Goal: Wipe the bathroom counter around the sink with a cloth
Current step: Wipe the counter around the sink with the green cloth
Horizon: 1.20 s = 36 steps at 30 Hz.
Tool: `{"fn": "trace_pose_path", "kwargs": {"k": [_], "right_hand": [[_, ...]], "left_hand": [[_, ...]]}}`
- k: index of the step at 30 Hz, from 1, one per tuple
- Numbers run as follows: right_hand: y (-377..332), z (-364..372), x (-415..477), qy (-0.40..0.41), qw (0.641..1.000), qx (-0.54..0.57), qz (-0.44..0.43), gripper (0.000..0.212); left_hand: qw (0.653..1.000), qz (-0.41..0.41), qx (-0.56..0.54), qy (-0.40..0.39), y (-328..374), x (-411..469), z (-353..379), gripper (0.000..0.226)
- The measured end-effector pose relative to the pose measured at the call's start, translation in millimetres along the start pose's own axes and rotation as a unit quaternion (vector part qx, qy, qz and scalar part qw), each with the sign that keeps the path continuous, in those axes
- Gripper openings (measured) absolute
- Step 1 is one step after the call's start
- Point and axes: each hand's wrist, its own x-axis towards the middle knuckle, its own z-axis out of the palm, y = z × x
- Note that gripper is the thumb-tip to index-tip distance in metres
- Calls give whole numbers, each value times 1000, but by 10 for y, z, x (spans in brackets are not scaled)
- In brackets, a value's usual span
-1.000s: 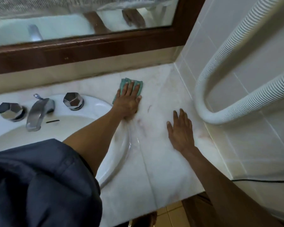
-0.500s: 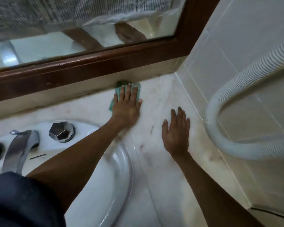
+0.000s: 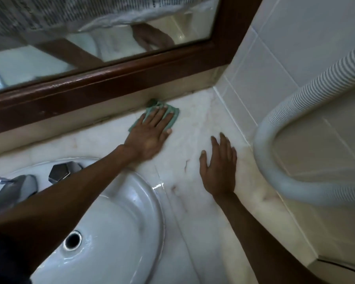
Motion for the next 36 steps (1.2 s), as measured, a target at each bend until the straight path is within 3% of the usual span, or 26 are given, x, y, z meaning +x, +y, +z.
{"fn": "trace_pose_path", "kwargs": {"k": [10, 15, 20, 23, 27, 29, 31, 36], "right_hand": [[17, 43, -6, 7, 999, 35, -5, 52], [67, 59, -5, 9, 997, 82, -6, 48], [156, -36, -54, 6, 996, 90, -1, 46], [238, -79, -166, 15, 998, 62, 0, 46], [349, -118, -236, 12, 998, 58, -10, 47], [349, -121, -229, 12, 998, 65, 2, 47], [319, -110, -230, 18, 996, 82, 13, 47], [304, -112, -252, 39, 992, 109, 52, 45]], "left_hand": [[998, 13, -52, -33, 794, 1188, -60, 61], [998, 23, -46, -40, 999, 1354, -38, 62], [984, 169, -19, -44, 993, 901, 86, 58], [978, 204, -16, -45, 820, 968, 30, 57], [992, 119, -2, -36, 744, 1319, -81, 66], [998, 49, -21, -29, 905, 1354, -46, 61], [999, 30, -35, -28, 1163, 1197, 22, 59], [985, 165, -21, -43, 1326, 786, 203, 57]]}}
